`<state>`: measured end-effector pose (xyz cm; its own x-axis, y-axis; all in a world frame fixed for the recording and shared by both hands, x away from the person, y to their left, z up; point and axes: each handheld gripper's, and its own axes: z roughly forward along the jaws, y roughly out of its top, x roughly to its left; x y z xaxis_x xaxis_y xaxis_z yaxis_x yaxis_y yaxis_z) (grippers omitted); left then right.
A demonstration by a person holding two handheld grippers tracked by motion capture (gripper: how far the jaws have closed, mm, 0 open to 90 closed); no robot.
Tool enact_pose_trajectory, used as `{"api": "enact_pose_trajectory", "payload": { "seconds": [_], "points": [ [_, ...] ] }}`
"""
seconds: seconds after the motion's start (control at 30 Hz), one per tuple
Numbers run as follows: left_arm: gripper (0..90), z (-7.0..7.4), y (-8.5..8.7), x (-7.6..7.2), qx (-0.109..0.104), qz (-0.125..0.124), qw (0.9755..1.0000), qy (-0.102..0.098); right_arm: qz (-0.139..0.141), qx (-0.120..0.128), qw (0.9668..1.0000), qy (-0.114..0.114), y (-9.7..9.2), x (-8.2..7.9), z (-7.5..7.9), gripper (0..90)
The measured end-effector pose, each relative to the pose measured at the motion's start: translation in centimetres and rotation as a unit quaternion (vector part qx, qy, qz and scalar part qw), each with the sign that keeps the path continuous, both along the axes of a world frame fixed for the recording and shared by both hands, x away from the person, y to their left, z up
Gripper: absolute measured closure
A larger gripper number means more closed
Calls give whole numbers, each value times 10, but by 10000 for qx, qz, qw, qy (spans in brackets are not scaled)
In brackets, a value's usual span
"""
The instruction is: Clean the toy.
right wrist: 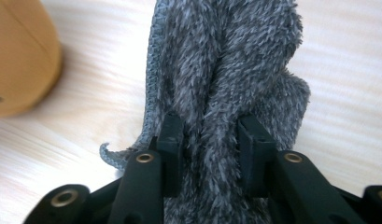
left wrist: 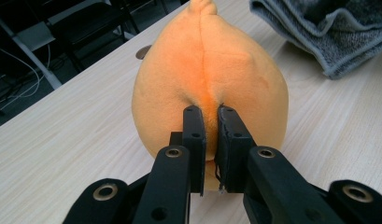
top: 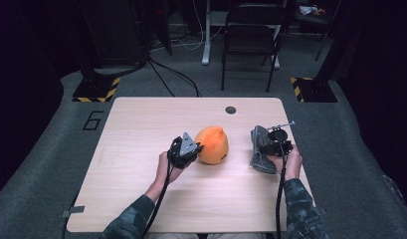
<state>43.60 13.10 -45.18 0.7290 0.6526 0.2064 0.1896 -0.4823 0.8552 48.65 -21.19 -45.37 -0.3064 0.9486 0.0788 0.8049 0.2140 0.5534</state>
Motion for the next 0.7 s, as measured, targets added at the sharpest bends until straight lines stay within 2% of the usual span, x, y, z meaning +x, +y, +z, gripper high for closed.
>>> {"api": "enact_pose_trajectory", "payload": {
  "seconds": [0.07, 0.13, 0.23, 0.27, 0.3, 0.4, 0.47, 0.53, 0.7],
  "points": [
    [829, 0, 0, 0, 1, 1, 10000, -1, -38, -4, 9999, 135, -2, 3, -8, 629],
    [829, 0, 1, 0, 23, -9, 10000, -8, 99, 47, 9996, 279, -5, 7, -15, 548],
    [829, 0, 1, 0, 32, 0, 10000, 6, 64, 157, 9981, 586, -7, 12, -26, 416],
    [829, -1, 1, 1, 8, -2, 10000, 1, -2, 171, 9971, 738, -6, 13, -28, 394],
    [829, -1, 2, 1, 12, 5, 10000, 7, 54, 203, 9964, 817, -6, 15, -30, 384],
    [829, -1, 3, 1, 21, 17, 10000, 25, 40, 292, 9964, 799, -7, 16, -30, 329],
    [825, -1, 3, 1, 35, 21, 10000, 33, 15, 299, 9958, 863, -7, 17, -29, 218],
    [821, -1, 5, 0, 64, 39, 10000, 38, 79, 129, 9966, 806, -5, 17, -28, 233],
    [822, -5, 12, 0, 44, 260, 9995, 168, 114, -35, 9988, 480, -3, 7, -10, 215]
  ]
}}
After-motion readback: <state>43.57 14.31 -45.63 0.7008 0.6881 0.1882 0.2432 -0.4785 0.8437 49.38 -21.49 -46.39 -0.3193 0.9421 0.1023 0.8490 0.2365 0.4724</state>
